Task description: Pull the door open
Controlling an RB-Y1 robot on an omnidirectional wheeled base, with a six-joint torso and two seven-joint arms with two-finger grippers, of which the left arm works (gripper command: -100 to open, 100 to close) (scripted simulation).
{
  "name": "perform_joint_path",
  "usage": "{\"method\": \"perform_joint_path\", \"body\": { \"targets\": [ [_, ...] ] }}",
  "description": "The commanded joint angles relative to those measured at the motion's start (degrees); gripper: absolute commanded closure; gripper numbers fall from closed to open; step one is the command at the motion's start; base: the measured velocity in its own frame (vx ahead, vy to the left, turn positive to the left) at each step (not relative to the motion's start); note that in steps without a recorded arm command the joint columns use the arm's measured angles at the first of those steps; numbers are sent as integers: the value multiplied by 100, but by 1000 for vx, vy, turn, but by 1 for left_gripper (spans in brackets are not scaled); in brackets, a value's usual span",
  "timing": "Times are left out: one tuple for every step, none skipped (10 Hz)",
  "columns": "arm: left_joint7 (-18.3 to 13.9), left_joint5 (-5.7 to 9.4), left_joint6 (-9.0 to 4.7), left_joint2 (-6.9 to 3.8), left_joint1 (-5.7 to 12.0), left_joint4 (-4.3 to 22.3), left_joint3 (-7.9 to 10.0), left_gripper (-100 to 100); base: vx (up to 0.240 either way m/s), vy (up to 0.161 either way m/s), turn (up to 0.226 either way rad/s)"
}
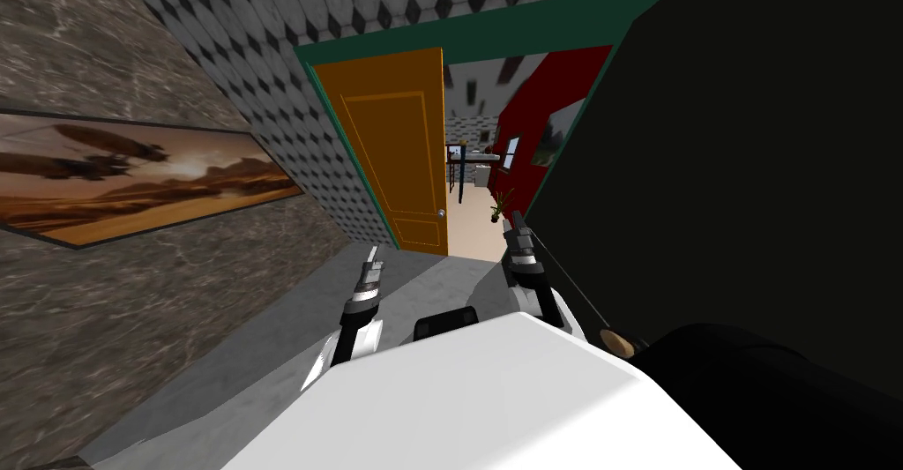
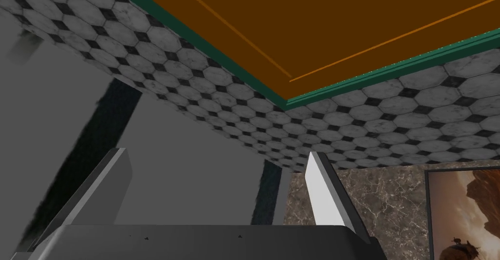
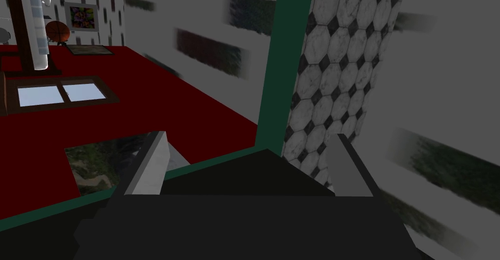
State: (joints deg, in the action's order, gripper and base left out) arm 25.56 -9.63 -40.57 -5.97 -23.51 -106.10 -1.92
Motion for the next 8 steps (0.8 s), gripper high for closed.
{"method": "perform_joint_path", "body": {
  "targets": [
    [161, -56, -17, -13, 39, 165, -6, -100, 98, -71, -17],
    [255, -88, -36, -21, 64, 276, -7, -100, 108, -69, -19],
    [350, -120, -54, -28, 88, 388, -9, -100, 113, -80, -16],
    [447, -154, -73, -35, 114, 502, -11, -100, 91, -88, -17],
    [545, -187, -92, -42, 139, 616, -12, -100, 105, -88, -14],
    [642, -220, -111, -49, 165, 730, -14, -100, 111, -85, -14],
    [739, -253, -130, -56, 190, 845, -16, -100, 102, -84, -15],
    [836, -286, -149, -62, 215, 959, -18, -100, 100, -67, -14]
  ]
}}
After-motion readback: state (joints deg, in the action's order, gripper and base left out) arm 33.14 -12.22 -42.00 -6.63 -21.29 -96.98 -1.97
